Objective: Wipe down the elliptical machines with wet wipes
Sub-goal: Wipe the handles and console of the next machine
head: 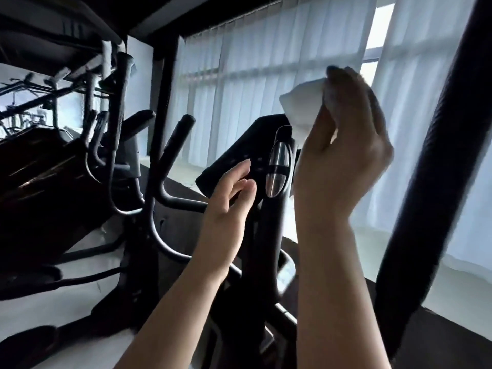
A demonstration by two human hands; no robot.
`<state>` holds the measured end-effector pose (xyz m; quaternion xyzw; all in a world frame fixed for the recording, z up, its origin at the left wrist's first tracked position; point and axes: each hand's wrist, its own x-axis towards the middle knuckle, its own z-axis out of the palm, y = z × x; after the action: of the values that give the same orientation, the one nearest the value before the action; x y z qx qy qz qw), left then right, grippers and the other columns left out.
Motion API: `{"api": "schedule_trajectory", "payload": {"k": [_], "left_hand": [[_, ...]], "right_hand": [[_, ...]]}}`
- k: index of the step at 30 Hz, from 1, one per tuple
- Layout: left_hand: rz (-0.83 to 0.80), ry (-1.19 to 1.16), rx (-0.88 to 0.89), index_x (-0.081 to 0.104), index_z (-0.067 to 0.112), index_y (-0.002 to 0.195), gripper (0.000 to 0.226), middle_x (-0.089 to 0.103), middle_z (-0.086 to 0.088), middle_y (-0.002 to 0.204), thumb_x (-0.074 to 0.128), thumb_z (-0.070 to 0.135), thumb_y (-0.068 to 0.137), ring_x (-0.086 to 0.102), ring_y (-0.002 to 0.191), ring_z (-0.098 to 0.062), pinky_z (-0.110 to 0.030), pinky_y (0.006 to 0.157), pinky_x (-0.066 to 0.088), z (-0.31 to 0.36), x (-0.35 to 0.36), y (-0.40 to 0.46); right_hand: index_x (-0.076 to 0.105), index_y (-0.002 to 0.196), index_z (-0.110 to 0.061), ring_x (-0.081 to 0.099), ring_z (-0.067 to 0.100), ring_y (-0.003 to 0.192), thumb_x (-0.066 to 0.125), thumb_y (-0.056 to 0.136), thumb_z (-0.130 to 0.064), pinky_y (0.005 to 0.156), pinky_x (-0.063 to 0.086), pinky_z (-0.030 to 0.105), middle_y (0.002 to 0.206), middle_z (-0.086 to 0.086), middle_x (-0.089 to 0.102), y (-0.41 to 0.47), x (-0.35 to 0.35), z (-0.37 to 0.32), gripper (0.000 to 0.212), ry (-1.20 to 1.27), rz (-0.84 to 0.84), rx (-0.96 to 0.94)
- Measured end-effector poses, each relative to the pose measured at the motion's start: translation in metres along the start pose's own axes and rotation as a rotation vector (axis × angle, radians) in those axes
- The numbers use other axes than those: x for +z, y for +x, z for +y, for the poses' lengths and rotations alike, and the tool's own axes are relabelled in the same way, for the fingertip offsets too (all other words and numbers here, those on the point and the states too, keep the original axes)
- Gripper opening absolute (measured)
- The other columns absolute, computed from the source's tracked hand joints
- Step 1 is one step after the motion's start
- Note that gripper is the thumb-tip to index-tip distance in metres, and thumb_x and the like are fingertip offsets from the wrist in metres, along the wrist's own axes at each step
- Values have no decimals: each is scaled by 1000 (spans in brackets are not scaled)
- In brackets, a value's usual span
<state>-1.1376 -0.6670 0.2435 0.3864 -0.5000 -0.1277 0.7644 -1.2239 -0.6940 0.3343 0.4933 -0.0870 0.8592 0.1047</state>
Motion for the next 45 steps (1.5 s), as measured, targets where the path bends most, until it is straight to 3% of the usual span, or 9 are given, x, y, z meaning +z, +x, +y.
{"api": "schedule_trajectory", "payload": {"k": [3,8,11,14,19,24,28,42,45], "left_hand": [[-90,-126,-13,55,47,124,38,58,26,132,43,53,89,48,127,8,-25,110,37,-15,14,4],[-166,-304,-79,65,36,110,33,69,27,111,46,56,93,54,125,-2,-16,100,43,-19,5,9],[-256,-289,-56,63,30,119,45,68,24,116,36,48,89,57,121,2,-22,105,41,-18,-3,12],[-340,-246,-42,56,24,134,53,63,22,127,29,46,94,53,124,5,-27,111,34,-16,-8,12],[-358,-231,-76,58,31,128,49,65,20,126,27,47,94,54,123,4,-35,116,31,-18,-12,19],[-421,-214,-71,56,24,136,55,62,19,132,24,48,97,53,126,3,-39,118,29,-19,-19,22],[-457,-244,-86,58,37,124,43,64,27,123,28,52,96,54,122,5,-37,117,29,-18,-20,23],[-532,-78,-29,50,34,136,46,57,23,136,41,50,94,47,131,1,-28,112,40,-37,-47,-15],[-503,-31,-20,47,35,137,45,46,33,141,41,39,93,37,136,7,-39,118,32,-41,-41,-33]], "right_hand": [[76,101,-5,66,34,108,54,91,-9,85,55,33,117,16,69,6,32,23,24,-147,-49,-155],[64,127,-6,48,19,134,37,87,4,104,46,33,141,9,55,-56,22,38,49,-127,-406,240],[58,133,-4,48,21,134,41,91,7,104,44,31,141,10,55,-74,8,38,47,-150,-409,187],[57,136,-8,47,15,134,38,94,-3,101,41,10,143,7,52,-93,-19,30,46,-199,-446,165],[65,125,-10,52,3,125,36,87,-4,98,40,6,131,-5,59,-117,-60,14,48,-223,-488,183],[63,124,1,55,15,117,45,82,13,97,32,-3,122,14,66,-43,-17,29,47,-314,-225,182],[67,121,-3,58,22,121,41,83,9,92,30,-6,129,13,63,-26,16,35,48,-234,-433,236],[55,130,0,48,18,134,25,106,-8,108,44,32,137,12,56,-177,-91,14,40,-371,-472,58],[55,129,1,50,18,131,25,107,-12,109,42,30,135,12,56,-189,-104,7,39,-344,-460,66]]}}
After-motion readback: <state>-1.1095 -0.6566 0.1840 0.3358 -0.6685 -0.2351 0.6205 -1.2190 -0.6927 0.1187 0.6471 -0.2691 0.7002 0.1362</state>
